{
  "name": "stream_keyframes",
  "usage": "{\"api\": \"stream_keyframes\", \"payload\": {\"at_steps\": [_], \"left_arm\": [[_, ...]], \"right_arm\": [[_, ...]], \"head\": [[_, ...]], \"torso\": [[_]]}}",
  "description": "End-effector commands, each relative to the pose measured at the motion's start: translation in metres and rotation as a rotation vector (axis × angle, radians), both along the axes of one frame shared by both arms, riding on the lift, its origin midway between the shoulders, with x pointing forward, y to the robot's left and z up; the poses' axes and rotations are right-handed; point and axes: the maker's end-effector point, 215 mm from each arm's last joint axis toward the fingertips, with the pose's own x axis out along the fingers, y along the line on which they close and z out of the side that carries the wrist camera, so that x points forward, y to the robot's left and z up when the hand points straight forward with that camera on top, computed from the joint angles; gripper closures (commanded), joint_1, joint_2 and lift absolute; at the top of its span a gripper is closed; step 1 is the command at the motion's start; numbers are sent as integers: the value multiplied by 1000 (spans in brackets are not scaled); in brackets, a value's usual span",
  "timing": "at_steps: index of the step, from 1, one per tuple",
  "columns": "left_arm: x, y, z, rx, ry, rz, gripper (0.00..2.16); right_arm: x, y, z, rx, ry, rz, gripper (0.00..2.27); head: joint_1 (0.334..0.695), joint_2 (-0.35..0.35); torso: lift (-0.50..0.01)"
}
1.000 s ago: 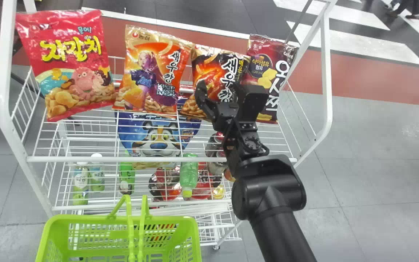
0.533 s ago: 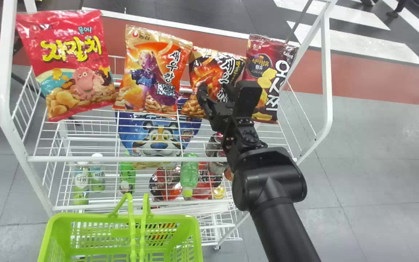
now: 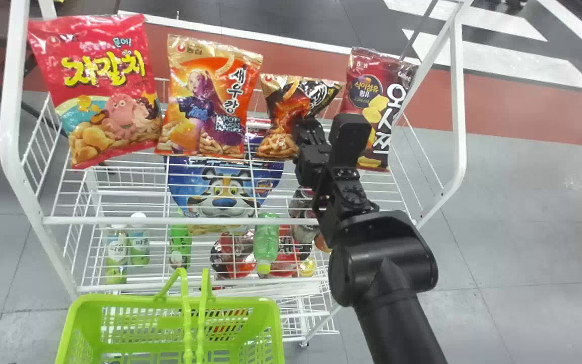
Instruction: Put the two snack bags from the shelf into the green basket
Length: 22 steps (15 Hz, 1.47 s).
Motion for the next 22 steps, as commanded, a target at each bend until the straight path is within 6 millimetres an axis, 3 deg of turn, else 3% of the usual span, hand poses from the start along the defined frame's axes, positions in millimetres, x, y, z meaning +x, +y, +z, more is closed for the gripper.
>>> {"api": "stream_keyframes", "payload": {"at_steps": [1, 4, 5, 8, 12, 14, 17, 20, 22], "left_arm": [[-2, -1, 0, -1, 1, -2, 1990], [-6, -7, 5, -7, -6, -13, 1990], [-6, -7, 7, -8, -8, -14, 1990], [-6, -8, 9, -11, -17, -10, 1990], [-8, -15, 9, -15, -21, -17, 1990], [-9, -17, 8, -16, -18, -18, 1990], [-8, -18, 7, -16, -21, -14, 1990], [-7, -18, 6, -14, -22, -13, 1990], [-6, -18, 6, -14, -25, -13, 1990]], "right_arm": [[-20, -5, 24, -3, -48, -33, 2010], [-41, -23, 39, -8, -65, -82, 2010], [-56, -27, 49, 17, -71, -86, 2010], [-107, -26, 43, 33, 47, -49, 2010], [-186, -21, -31, 39, 419, 6, 2010], [-242, -9, -74, 59, 641, 65, 2010], [-327, 13, -113, 100, 953, 150, 2010], [-357, 23, -119, 108, 1032, 178, 2010], [-360, 38, -118, 122, 1050, 221, 2010]], "head": [[695, -320], [695, -347], [695, -350], [695, -350], [695, -350], [695, -350], [695, -350], [695, -350], [695, -350]], "torso": [[-12], [-12], [-12], [-12], [-12], [-12], [-12], [-12], [-12]]}}
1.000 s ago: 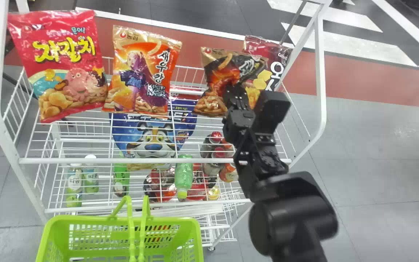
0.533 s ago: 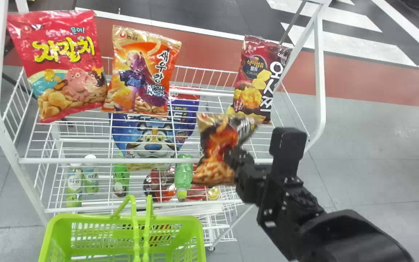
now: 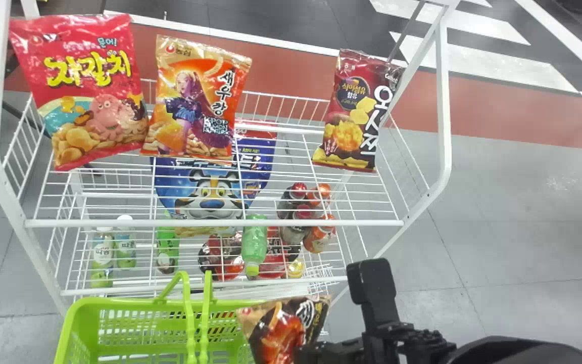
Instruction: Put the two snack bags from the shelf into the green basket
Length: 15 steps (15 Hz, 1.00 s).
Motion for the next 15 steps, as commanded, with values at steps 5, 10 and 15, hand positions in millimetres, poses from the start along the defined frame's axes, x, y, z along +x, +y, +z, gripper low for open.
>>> {"api": "stream_keyframes", "payload": {"at_steps": [5, 10, 15], "left_arm": [[0, -1, 0, 2, -2, -3, 1990], [0, -2, 1, 3, -7, -7, 1990], [1, -1, 3, 2, -10, -8, 1990]], "right_arm": [[-8, 69, -9, 119, 52, 118, 2010], [2, 111, -25, 161, 63, 178, 1990], [10, 80, -37, 75, 91, 146, 22]], "head": [[695, -350], [695, -350], [695, -329]], "torso": [[-12], [-12], [-12]]}}
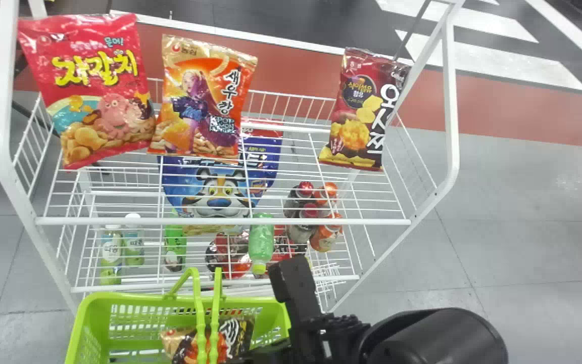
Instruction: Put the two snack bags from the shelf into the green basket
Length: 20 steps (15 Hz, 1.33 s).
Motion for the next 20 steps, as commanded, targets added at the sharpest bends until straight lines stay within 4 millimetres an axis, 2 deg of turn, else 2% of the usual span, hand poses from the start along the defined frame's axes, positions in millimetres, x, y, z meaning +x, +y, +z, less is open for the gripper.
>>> {"api": "stream_keyframes", "payload": {"at_steps": [1, 3, 4, 6, 8, 9, 10, 11, 12, 13, 15, 18, 20], "left_arm": [[2, 0, 0, 1, -2, 2, 1990], [2, 0, 0, 4, -3, 0, 1990], [3, -1, 0, 3, -5, -1, 1990], [3, -1, -1, 5, -5, -1, 1990], [2, 0, -2, 5, -2, -1, 1990], [3, -1, -2, 6, -2, -1, 1990], [1, -2, -4, 9, 2, -4, 1990], [1, -3, -6, 12, 3, -5, 1990], [1, -4, -7, 15, 3, -7, 1990], [1, -4, -9, 23, 5, -7, 1990], [1, -3, -11, 31, 5, -7, 1990], [-3, -6, -16, 51, 10, -19, 1990], [-5, -8, -17, 58, 8, -27, 1990]], "right_arm": [[7, -25, 9, -47, -20, -31, 60], [16, -42, 26, -57, -65, -67, 70], [34, -50, 40, -57, -133, -95, 73], [88, -59, 79, -45, -341, -151, 73], [152, -63, 135, -18, -629, -210, 100], [178, -59, 161, 2, -747, -222, 113], [194, -51, 179, 24, -826, -222, 113], [211, -37, 201, 52, -923, -214, 113], [220, -18, 209, 70, -968, -190, 113], [225, 3, 203, 74, -969, -168, 113], [241, 40, 207, 97, -1039, -155, 113], [276, 74, 214, 132, -1130, -191, 113], [298, 85, 217, 108, -1186, -206, 113]], "head": [[695, -342], [695, -350], [695, -350], [695, -350], [695, -350], [695, -350], [695, -350], [695, -350], [695, -335], [695, -312], [695, -266], [695, -160], [695, -105]], "torso": [[-12], [-12], [-12], [-12], [-12], [-12], [-12], [-12], [-12], [-12], [-12], [-12], [-12]]}}
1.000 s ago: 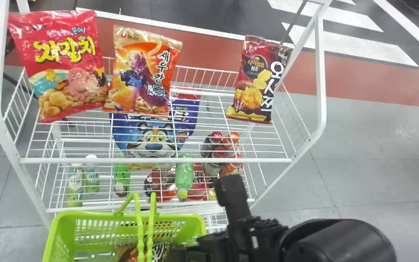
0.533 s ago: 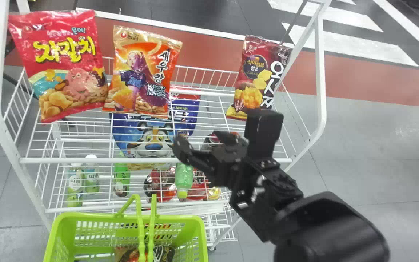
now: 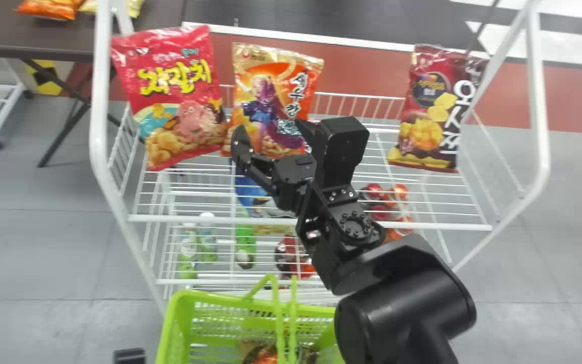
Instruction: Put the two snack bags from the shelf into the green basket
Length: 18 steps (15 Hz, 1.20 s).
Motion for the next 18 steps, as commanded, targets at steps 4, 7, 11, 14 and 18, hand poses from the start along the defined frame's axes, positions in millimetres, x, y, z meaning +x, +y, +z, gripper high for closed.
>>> {"api": "stream_keyframes", "payload": {"at_steps": [4, 7, 11, 14, 18], "left_arm": [[-1, 0, -1, 6, -3, -6, 1990], [0, 1, -1, 7, -6, -10, 1990], [-2, 2, -1, 7, -6, -17, 1990], [-2, 5, -1, 5, -4, -14, 1990], [2, 4, 0, 1, -9, -11, 1990]], "right_arm": [[47, 5, -11, -61, -50, -86, 113], [61, -8, -21, -81, -45, -122, 113], [90, -34, -45, -110, 8, -161, 113], [105, -37, -55, -139, 32, -155, 120], [121, -37, -66, -162, 68, -127, 127]], "head": [[695, -76], [695, -80], [695, -104], [695, -120], [695, -123]], "torso": [[-12], [-12], [-12], [-12], [-12]]}}
